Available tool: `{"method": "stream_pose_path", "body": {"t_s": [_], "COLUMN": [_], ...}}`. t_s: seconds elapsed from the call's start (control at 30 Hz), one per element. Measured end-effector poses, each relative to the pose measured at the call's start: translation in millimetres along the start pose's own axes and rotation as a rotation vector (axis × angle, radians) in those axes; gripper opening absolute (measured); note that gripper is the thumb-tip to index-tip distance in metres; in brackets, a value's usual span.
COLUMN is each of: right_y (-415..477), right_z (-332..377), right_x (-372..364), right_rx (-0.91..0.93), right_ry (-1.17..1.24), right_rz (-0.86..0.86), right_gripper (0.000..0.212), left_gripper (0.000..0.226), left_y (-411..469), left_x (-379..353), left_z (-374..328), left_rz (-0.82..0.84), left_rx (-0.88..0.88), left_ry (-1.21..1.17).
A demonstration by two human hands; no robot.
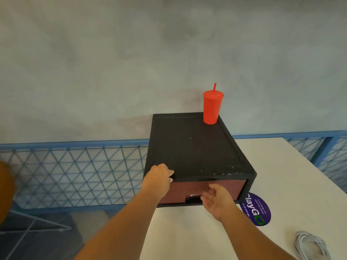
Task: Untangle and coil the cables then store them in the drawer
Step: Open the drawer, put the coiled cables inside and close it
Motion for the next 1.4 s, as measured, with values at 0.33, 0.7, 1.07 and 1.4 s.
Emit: {"method": "stream_pose_path", "body": {"t_s": [0.33, 0.7, 1.07, 1.4], "right_y": [19, 11, -58, -114], "right_z": [-7, -51, -110, -168], "right_x": [-4, 3, 36, 73], "right_rx": [-0.086, -0.102, -0.082, -0.155], "right_ry": [0.153, 0.213, 0.325, 0.313], "right_rz": [0.081, 0.004, -0.012, -0.110], "right_gripper": [0.033, 0.005, 0.016, 0.023], "left_gripper": [0.046, 0.047, 0.038, 0.037], "left_y": [23, 27, 7, -4], "left_x": [1, 1, -3, -3], "left_z": [-8, 0, -2, -9], "left_rz": [0.197, 0.124, -0.087, -0.140], "left_rx": [0.182, 0.223, 0.131, 0.118], "left_ry": [0.138, -0.024, -0.088, -0.090]}}
Point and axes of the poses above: each hand's wrist, its own y-axis towards the middle knuckle, its own x-axis out of the back of the hand, z = x × y, the point moved 1 cm from there along y, towards the middle knuckle, and after that the axes turned 11 degrees about -y, right-handed, at the moved point
